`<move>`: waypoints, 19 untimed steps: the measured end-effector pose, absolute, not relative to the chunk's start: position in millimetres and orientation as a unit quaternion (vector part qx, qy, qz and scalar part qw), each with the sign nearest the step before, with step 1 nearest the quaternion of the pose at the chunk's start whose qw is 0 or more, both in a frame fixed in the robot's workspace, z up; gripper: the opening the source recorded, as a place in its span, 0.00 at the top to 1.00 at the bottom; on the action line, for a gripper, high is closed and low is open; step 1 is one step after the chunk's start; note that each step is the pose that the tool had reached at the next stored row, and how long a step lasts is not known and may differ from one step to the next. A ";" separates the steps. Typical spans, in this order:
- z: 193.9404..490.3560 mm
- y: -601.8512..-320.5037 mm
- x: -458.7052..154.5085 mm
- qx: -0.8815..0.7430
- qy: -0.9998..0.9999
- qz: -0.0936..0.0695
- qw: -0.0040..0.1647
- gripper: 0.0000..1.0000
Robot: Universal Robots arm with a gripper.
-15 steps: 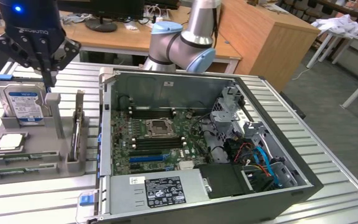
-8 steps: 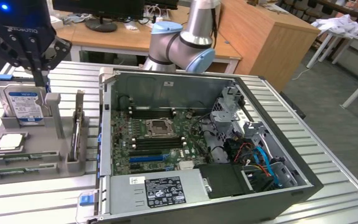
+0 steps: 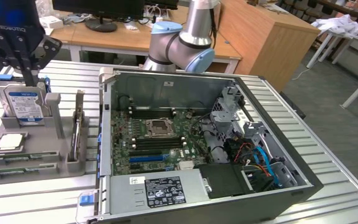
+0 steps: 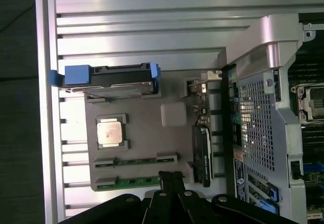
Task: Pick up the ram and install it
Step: 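Reach for the ram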
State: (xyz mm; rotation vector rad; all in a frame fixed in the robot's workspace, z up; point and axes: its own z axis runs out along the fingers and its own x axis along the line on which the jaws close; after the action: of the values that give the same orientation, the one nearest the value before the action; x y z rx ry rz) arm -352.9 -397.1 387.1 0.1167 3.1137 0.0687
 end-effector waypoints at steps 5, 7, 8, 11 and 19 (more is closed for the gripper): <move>386.8 -397.1 -363.5 0.037 0.999 0.022 0.012 0.89; 386.7 -397.1 -367.6 0.037 0.999 0.022 0.012 0.89; 386.7 -397.1 -369.7 0.037 0.999 0.022 0.012 0.89; 386.6 -397.1 -375.6 0.037 0.999 0.022 0.012 0.89; 386.3 -397.1 -384.9 0.037 0.999 0.022 0.013 0.89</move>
State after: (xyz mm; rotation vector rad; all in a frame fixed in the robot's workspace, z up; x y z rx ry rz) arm -384.9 -397.1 386.3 0.1166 3.1136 0.0689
